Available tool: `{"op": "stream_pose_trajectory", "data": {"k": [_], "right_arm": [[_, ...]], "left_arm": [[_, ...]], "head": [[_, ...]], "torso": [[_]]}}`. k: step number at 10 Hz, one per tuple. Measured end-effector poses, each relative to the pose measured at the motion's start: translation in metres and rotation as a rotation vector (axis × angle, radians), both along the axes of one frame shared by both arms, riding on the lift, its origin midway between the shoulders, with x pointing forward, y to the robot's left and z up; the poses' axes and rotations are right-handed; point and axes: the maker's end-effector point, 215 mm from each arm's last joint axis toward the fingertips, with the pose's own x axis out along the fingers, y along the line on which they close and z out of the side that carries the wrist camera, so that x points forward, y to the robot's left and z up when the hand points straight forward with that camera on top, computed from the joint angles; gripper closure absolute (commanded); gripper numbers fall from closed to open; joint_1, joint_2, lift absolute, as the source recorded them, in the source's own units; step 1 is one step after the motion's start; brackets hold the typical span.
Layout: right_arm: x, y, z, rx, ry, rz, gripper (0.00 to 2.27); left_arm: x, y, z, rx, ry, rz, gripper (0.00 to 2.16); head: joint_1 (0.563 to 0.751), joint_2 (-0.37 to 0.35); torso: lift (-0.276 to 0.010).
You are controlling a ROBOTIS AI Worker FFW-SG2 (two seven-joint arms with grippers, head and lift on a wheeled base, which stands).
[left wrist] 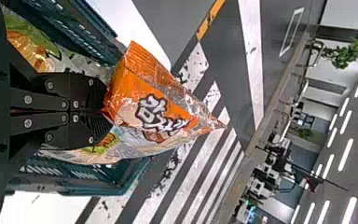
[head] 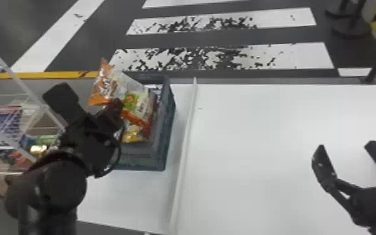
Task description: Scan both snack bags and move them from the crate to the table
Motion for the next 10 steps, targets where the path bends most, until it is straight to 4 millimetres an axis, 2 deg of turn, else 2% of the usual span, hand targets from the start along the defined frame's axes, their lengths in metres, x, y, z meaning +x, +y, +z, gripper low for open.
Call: {"op": "stream_pose_trajectory", "data": {"k": [2,4,5,6,8,10], "right_arm": [[0.0,0.001,-0.001,0.002,0.0,0.001,0.09],[0.0,0.001,0.0,0.003,0.0,-0.001,0.09],[0.001,0.001,0.0,0.004,0.0,-0.001,0.09],[0.001,0.0,-0.001,0.004,0.0,-0.002,0.09],[0.001,0.0,0.0,0.006,-0.002,-0.005,0.09],[0.0,-0.002,0.0,0.006,-0.004,-0.01,0.09]], "left_arm": [[-0.015,-0.014,0.057,-0.001,-0.099,-0.04,1.88],[-0.026,-0.052,0.099,-0.05,-0.18,-0.144,1.88],[-0.029,-0.081,0.109,-0.093,-0.206,-0.228,1.88],[-0.033,-0.114,0.109,-0.145,-0.21,-0.318,1.88],[-0.04,-0.177,0.09,-0.234,-0.182,-0.481,1.88],[-0.054,-0.236,0.044,-0.338,-0.098,-0.644,1.88]], "head": [[0.695,0.194],[0.695,0.148],[0.695,0.127],[0.695,0.081],[0.695,-0.015],[0.695,-0.088]], "torso": [[-0.088],[-0.088],[-0.088],[-0.088],[-0.088],[-0.088]]}}
